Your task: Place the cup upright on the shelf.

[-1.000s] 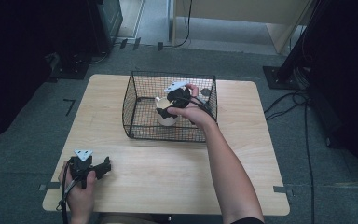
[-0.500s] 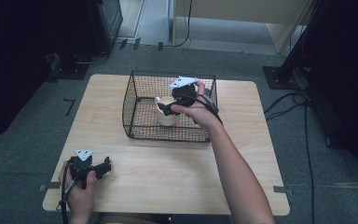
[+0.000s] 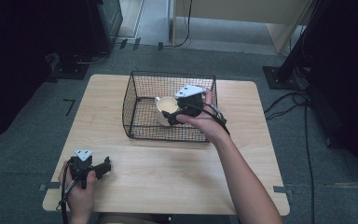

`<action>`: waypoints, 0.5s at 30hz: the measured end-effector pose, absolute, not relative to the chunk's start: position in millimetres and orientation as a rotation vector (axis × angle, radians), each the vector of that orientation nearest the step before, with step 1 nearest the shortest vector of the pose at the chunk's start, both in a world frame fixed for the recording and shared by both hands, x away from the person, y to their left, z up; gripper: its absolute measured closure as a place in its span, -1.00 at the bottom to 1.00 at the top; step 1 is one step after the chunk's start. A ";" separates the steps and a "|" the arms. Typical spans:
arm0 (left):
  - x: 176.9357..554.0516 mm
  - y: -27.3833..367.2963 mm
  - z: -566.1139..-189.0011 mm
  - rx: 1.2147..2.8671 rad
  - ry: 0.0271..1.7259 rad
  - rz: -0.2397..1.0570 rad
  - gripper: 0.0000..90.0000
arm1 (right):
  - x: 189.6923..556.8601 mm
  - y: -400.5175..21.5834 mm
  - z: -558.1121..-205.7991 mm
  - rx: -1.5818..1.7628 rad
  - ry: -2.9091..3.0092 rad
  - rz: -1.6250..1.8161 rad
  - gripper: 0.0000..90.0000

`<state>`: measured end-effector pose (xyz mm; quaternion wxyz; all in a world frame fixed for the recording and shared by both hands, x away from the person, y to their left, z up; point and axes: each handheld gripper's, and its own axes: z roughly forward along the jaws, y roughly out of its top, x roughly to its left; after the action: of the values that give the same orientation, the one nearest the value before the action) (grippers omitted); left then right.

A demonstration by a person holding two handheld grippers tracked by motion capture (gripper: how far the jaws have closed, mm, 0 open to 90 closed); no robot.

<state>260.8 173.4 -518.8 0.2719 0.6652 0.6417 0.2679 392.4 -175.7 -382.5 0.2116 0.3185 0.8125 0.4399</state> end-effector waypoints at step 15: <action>260.9 173.3 -518.9 1.787 1.728 0.722 -0.78 | 346.0 -197.3 -384.1 0.907 2.179 1.290 -1.00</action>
<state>260.9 173.3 -518.9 0.2730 0.6641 0.6422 0.2684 346.0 -197.3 -384.1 0.2238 0.3287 0.7895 0.4675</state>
